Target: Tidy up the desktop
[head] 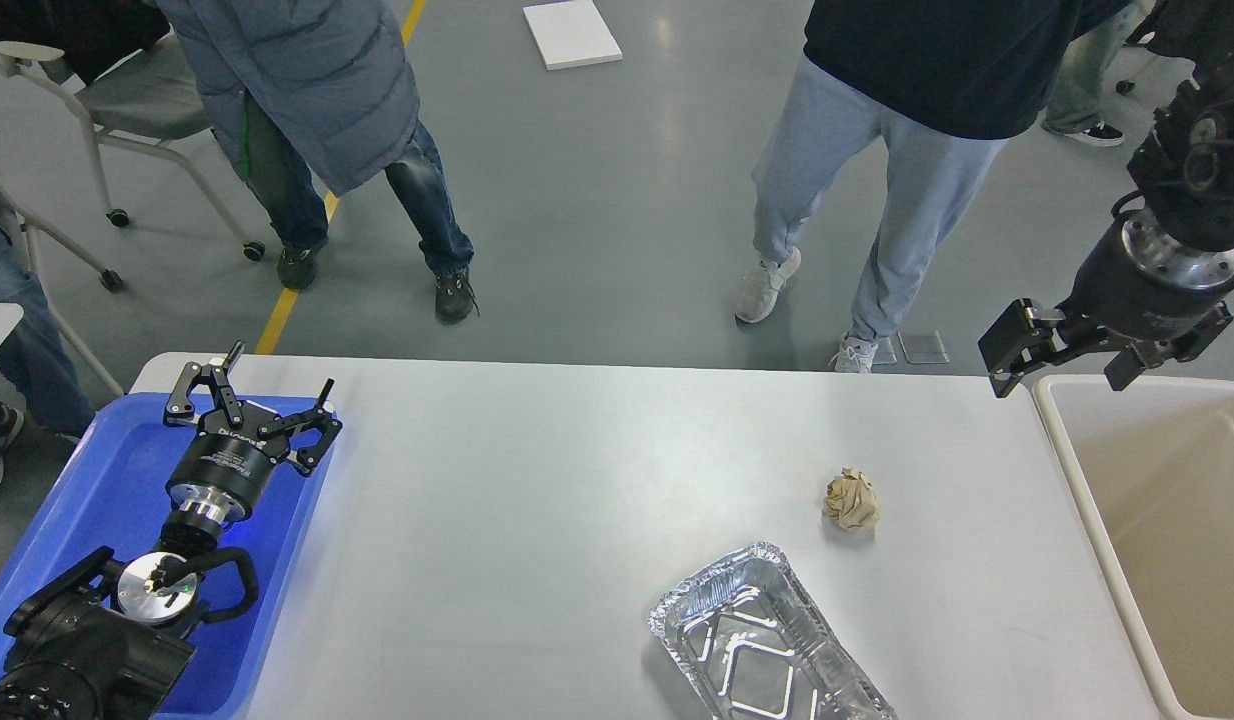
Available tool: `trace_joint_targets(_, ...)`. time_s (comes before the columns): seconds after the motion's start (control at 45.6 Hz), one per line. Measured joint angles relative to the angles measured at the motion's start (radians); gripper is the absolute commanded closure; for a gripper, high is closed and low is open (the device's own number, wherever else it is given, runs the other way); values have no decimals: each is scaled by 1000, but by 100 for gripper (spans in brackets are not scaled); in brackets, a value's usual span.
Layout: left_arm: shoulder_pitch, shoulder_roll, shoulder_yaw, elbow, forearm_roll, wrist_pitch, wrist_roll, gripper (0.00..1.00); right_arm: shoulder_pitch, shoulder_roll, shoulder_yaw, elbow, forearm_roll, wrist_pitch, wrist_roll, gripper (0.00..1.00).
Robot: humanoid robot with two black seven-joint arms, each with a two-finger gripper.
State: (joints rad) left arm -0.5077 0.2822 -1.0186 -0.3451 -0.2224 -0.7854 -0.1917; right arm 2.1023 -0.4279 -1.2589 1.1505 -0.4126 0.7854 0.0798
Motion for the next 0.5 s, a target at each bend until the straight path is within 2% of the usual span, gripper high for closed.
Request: trace_joint_targets(0.505,0,0,0,0,0,0,0,0,-2,-8,2,-2,0,0,0,0)
